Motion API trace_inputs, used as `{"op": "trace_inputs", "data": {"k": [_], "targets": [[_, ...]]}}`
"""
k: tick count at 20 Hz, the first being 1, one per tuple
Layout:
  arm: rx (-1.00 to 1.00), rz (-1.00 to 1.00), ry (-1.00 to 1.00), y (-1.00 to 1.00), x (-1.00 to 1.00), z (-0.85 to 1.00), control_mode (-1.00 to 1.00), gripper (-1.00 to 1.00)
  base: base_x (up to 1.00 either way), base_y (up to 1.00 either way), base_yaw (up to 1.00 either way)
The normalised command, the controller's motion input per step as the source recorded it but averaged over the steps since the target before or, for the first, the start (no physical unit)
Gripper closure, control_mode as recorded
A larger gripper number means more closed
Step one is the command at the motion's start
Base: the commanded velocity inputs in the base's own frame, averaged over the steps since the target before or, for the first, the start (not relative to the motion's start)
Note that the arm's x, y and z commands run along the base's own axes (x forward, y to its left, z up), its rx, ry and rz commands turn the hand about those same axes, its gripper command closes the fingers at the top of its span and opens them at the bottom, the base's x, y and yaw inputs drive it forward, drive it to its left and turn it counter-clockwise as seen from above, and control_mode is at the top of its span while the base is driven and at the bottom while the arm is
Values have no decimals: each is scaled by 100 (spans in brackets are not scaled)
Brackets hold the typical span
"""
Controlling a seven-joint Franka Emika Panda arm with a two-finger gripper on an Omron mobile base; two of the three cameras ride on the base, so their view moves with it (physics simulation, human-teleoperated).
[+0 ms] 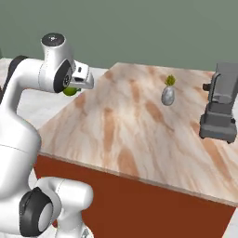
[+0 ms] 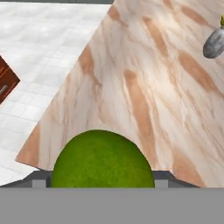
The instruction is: Grab the lime and onion from the fridge, place them in the blender, close the lid, and turn on the blender to create a marinade.
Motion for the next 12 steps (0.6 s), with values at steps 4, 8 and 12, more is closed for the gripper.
{"op": "trace_inputs", "data": {"k": [4,8,12], "targets": [[0,0,0,0,0,0,100,100,0,-85,-60],[0,0,0,0,0,0,100,100,0,-84,-65],[0,0,0,0,0,0,100,100,18,-72,-56]]}}
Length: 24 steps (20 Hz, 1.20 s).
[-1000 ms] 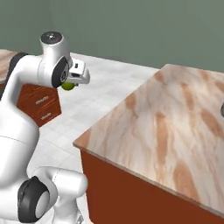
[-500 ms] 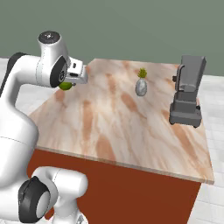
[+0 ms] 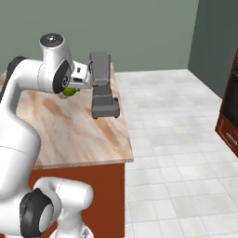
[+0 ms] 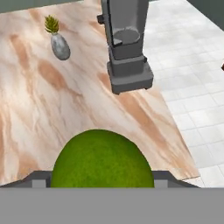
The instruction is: Grab the lime and onion from the fridge, place them in the blender, close the lid, and turn on the blender to create a marinade.
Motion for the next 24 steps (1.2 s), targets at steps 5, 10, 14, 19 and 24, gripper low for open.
{"op": "trace_inputs", "data": {"k": [5,10,14,19,24], "targets": [[0,0,0,0,0,0,100,100,58,-60,-31],[0,0,0,0,0,0,100,100,62,-76,-7],[0,0,0,0,0,0,100,100,42,-90,15],[0,0,0,0,0,0,100,100,32,-78,41],[0,0,0,0,0,0,100,100,48,-38,58]]}}
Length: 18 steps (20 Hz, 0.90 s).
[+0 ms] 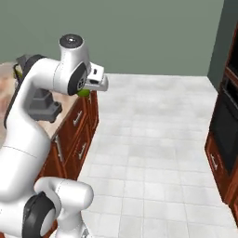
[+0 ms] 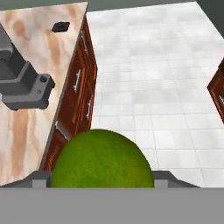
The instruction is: Grab the lime and onion from the fridge, place them in the blender, close the lid, and turn on the blender to create a marinade.
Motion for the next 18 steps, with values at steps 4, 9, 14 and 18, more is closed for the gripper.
{"op": "trace_inputs", "data": {"k": [4,9,14,18], "targets": [[0,0,0,0,0,0,100,100,64,-35,65],[0,0,0,0,0,0,100,100,56,-49,63],[0,0,0,0,0,0,100,100,40,-70,57],[0,0,0,0,0,0,100,100,32,-83,53]]}}
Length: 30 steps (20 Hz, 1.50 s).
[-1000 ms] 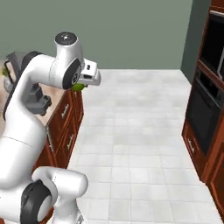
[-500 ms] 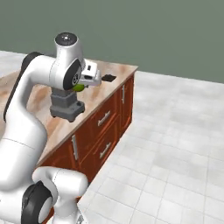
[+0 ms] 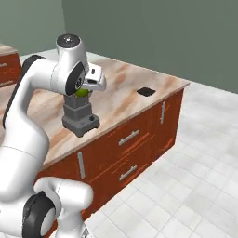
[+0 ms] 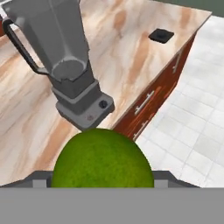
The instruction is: Grab the lime and onion from the fridge, place them in the blender, close the lid, and turn on the blender to create a marinade.
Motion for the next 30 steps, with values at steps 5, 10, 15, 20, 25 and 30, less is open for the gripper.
{"op": "trace_inputs", "data": {"k": [5,10,15,20,25,30], "targets": [[0,0,0,0,0,0,100,100,35,-82,53],[0,0,0,0,0,0,100,100,43,-72,53],[0,0,0,0,0,0,100,100,43,-74,52],[0,0,0,0,0,0,100,100,38,-72,51],[0,0,0,0,0,0,100,100,40,-46,47],[0,0,0,0,0,0,100,100,40,-27,45]]}}
